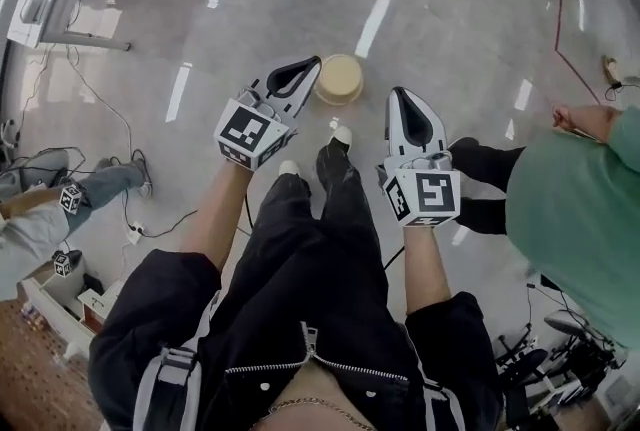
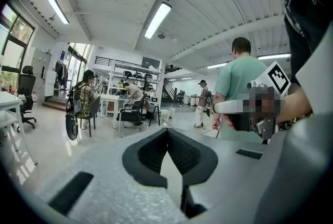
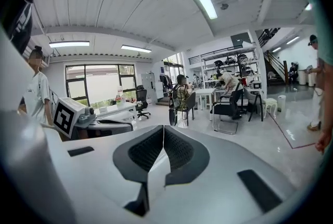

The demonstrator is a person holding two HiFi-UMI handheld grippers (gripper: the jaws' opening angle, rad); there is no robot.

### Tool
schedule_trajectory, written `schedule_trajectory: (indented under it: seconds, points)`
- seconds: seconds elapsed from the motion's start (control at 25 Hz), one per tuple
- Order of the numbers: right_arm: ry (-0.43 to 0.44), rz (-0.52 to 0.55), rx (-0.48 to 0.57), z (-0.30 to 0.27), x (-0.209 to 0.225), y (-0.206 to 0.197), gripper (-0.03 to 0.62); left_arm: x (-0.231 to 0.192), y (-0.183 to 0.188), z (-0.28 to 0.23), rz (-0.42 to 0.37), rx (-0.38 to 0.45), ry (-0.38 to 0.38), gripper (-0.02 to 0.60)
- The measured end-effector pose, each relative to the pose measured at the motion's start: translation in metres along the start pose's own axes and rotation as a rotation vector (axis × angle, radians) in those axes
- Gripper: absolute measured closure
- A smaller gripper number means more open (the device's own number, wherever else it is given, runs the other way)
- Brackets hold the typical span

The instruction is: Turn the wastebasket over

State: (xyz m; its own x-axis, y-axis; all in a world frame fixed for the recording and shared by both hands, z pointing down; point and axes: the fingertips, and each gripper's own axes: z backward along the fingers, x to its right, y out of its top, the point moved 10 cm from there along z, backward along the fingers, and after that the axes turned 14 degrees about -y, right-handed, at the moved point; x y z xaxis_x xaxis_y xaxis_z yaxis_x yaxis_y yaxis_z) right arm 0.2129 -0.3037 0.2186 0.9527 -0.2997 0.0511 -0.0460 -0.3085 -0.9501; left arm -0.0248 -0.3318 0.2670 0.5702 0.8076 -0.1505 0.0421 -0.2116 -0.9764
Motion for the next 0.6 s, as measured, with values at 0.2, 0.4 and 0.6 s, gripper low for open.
schedule_trajectory:
  seconds: [0.2,0.4,0.6]
  points:
    - [-0.006,-0.020,-0.033,-0.043,0.029,-0.038,0.583,-0.029,-0.045,-0.018,0.000,-0.028,-0.045,0.577]
    - [-0.006,0.003,-0.056,-0.087,0.037,-0.114,0.583,-0.066,-0.128,-0.027,0.023,-0.023,-0.091,0.577]
    - [0.024,0.036,-0.074,-0.127,0.052,-0.223,0.583,-0.090,-0.241,-0.053,0.060,-0.022,-0.085,0.577]
